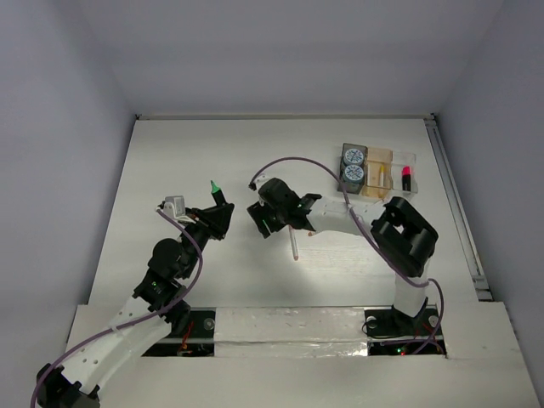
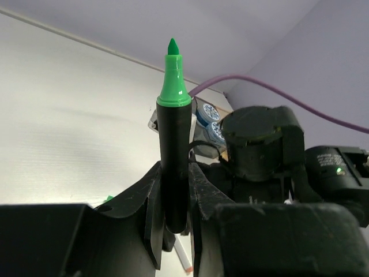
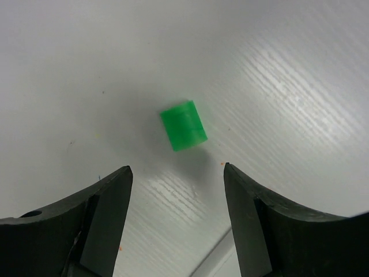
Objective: Sort the stationery into containers
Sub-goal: Close the pen cap on the pen.
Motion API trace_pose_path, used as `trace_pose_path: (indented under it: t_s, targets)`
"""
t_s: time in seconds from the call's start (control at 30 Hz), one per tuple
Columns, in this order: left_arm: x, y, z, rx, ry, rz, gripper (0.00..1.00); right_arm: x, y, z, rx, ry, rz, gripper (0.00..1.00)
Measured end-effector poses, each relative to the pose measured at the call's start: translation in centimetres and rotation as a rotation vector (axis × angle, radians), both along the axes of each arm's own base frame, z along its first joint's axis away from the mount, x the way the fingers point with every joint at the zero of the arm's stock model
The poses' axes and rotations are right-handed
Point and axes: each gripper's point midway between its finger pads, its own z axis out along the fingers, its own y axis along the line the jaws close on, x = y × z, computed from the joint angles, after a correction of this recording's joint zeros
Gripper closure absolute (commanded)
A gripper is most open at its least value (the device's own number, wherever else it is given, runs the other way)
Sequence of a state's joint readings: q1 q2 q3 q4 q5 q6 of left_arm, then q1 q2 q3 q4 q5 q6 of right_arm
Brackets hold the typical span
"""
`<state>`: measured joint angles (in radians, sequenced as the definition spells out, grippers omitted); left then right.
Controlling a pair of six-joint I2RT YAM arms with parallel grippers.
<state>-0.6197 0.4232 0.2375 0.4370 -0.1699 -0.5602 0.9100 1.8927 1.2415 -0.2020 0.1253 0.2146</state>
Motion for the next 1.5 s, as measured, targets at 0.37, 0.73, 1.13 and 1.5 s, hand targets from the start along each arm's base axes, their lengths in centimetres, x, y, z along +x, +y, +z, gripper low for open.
trace_pose_path:
  t_s: [0.37, 0.73, 1.13, 1.5]
  targets:
    - [0.0, 0.5, 0.3, -0.003, -0.011, 0.022, 1.00, 3.8, 2.4, 1.1, -0.060, -0.042, 0.249, 0.35]
    - [0.1, 0.5, 0.2, 0.000, -0.006, 0.027, 1.00, 3.2, 2.7, -2.0, -0.115, 0.049, 0.314, 0.49]
    - [0.3, 0.4, -0.3, 0.012, 0.008, 0.026, 1.00, 3.6, 1.8, -2.1, -0.148, 0.034, 0.254, 0.46]
    - [0.4, 0.3, -0.5, 0.017, 0.014, 0.026, 1.00, 3.6, 1.5, -2.2, -0.139, 0.044, 0.197, 0.76]
